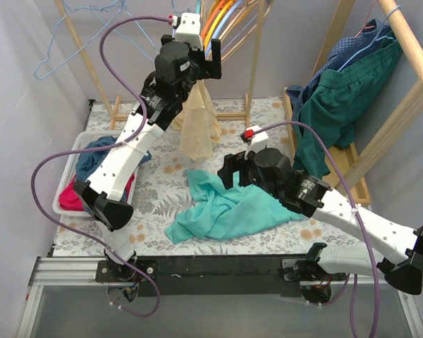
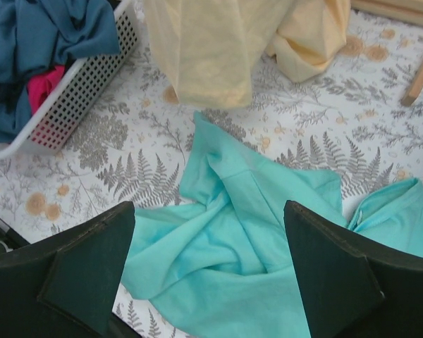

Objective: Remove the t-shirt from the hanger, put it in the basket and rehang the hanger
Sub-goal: Pick up the T-shirt from the center of the board.

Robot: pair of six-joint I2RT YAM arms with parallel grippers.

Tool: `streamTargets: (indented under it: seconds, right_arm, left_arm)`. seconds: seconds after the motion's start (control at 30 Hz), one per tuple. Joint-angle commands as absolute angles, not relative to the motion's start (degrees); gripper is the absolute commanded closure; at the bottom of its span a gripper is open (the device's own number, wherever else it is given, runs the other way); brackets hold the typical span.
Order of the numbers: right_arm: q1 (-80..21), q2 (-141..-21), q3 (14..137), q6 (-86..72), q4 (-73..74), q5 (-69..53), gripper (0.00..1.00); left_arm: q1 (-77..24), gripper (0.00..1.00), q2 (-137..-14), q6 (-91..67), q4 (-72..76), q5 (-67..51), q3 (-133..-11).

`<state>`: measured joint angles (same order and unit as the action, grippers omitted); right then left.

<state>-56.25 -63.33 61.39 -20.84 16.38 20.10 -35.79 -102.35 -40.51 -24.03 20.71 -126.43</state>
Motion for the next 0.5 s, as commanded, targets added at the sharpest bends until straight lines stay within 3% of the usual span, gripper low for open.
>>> streamTargets:
  seconds: [0.0, 0.2, 0.47]
  right_arm:
    - [-56.0, -59.9, 57.9, -22.7, 12.9, 18.8, 0.07]
    - [-56.0, -60.2, 57.8, -22.8, 13.7, 19.6, 0.09]
    - [-56.1, -61.6, 57.7, -23.5, 13.5, 18.7, 0.1]
  left_arm:
    - [-35.7, 0.1, -100.8, -40.2, -21.2, 22.7, -128.9]
    - [-35.7, 0.36, -101.0, -39.3, -19.2, 25.9, -126.9]
    - [-35.7, 0.4, -99.1, -37.6, -17.9, 26.8, -124.5]
